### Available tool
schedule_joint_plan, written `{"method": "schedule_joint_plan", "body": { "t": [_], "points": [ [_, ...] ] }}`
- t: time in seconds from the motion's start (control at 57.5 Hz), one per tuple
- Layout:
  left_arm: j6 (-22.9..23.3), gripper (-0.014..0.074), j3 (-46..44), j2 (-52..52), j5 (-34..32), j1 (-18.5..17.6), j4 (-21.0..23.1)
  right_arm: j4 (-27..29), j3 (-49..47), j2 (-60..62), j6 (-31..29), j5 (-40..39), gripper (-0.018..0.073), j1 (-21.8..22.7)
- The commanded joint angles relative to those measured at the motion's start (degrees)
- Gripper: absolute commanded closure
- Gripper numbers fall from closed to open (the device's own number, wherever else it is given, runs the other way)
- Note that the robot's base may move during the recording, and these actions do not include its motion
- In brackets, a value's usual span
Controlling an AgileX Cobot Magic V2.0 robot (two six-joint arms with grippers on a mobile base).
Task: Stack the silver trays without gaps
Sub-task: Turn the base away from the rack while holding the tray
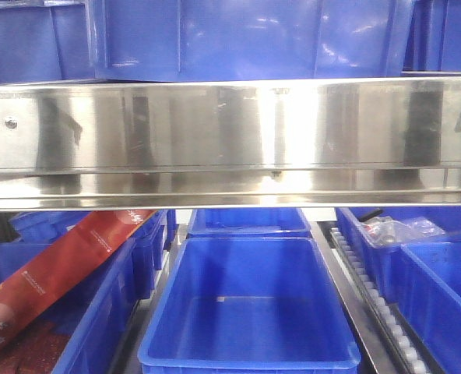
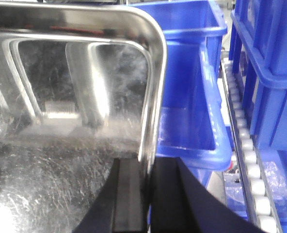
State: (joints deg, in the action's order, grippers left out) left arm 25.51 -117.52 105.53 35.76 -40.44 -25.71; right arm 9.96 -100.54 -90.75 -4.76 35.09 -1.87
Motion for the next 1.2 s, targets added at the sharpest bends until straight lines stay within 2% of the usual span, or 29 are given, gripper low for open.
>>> {"method": "schedule_joint_plan", "body": {
  "t": [0.0, 1.182],
  "points": [
    [-0.9, 0.0615, -0.6, -1.1, -2.2, -0.3, -0.4, 0.8, -0.9, 0.7, -0.7, -3.8, 0.0646, -0.1],
    [-0.9, 0.0615, -0.6, -1.1, -2.2, -0.3, -0.4, 0.8, -0.9, 0.7, -0.7, -3.8, 0.0646, -0.1]
  ]
}}
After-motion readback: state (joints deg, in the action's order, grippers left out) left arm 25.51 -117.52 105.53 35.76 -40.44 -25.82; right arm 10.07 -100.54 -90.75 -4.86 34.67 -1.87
